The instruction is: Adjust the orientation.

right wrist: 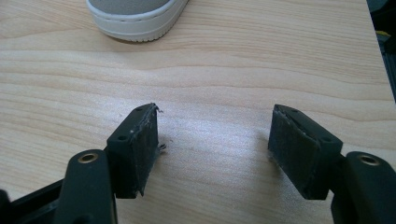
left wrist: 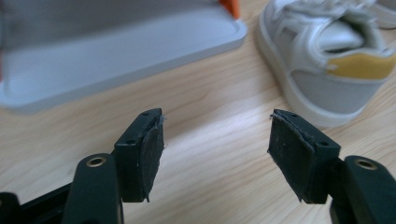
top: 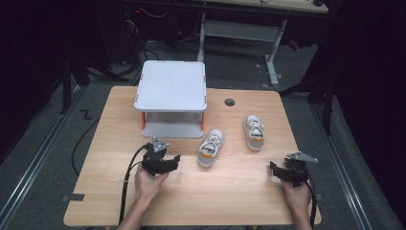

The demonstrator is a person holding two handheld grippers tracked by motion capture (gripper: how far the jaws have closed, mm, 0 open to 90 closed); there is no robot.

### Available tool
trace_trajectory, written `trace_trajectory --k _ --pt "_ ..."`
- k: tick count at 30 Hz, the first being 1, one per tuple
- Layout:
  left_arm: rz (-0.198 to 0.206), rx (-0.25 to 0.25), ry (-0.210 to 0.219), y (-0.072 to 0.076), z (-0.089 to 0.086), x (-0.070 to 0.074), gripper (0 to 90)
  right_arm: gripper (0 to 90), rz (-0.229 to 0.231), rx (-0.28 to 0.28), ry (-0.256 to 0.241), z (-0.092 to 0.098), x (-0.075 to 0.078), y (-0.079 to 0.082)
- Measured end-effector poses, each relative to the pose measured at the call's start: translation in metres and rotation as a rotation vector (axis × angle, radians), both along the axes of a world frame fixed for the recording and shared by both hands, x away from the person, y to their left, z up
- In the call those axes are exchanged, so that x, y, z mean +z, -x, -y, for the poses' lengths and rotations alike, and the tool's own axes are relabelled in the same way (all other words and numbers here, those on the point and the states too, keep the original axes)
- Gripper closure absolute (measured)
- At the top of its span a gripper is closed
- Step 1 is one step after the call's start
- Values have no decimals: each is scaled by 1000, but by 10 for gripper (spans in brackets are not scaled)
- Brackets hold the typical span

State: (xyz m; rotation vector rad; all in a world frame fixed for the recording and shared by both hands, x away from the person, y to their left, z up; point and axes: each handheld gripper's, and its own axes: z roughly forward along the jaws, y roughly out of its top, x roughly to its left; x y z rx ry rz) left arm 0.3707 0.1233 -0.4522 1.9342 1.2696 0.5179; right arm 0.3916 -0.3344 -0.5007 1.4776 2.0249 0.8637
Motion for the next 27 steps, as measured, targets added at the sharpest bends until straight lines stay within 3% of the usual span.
trace_trajectory --k 4,12,19,22,25,27 --pt "8 -59 -14 -11 20 9 385 334 0 1 1 0 0 0" --pt "4 -115 -36 -35 50 19 416 333 -1 1 0 0 0 0" --pt "-45 -168 -63 -56 75 15 415 333 -1 2 0 -1 0 1" --pt "-50 -175 -81 -59 80 12 417 333 0 3 0 -1 0 1" --pt "-81 -183 -109 -66 87 6 447 333 0 3 0 -1 0 1" --pt "-97 -174 -101 -71 86 2 481 333 0 3 0 -1 0 1"
